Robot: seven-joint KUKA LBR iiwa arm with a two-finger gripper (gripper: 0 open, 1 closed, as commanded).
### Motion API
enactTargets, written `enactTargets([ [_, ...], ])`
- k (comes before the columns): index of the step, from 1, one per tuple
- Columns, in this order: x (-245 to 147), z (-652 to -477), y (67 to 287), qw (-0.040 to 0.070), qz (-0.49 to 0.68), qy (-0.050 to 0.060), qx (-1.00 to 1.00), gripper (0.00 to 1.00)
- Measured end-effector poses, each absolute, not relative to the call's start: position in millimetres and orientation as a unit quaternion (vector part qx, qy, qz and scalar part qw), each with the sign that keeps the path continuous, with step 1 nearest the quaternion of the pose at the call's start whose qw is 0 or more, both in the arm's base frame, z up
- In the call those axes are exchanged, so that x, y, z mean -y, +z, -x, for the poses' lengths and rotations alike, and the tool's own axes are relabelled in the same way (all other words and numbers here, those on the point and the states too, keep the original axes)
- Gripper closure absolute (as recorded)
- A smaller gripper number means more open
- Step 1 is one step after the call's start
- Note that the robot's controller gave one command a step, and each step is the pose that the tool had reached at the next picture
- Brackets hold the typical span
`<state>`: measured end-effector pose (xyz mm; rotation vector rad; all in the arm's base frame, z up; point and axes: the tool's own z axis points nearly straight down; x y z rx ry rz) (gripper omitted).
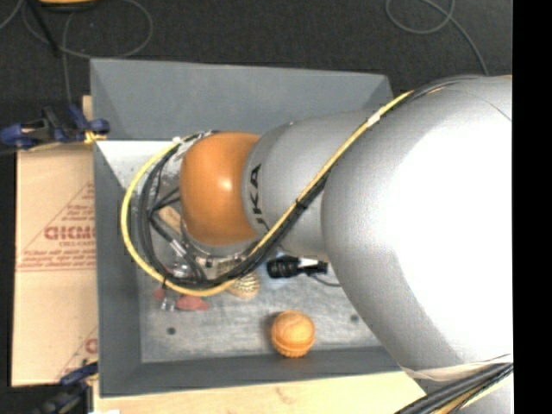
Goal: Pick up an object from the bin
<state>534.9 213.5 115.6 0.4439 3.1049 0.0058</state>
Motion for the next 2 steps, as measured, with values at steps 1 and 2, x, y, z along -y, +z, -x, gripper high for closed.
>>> enactTargets([
  [1,-213.2,-534.2,121.2,0.001,-0.141,0.001,-0.99,1.0],
  [2,-212.8,-533.6,131.9,-0.001,-0.141,0.0,-0.99,1.0],
])
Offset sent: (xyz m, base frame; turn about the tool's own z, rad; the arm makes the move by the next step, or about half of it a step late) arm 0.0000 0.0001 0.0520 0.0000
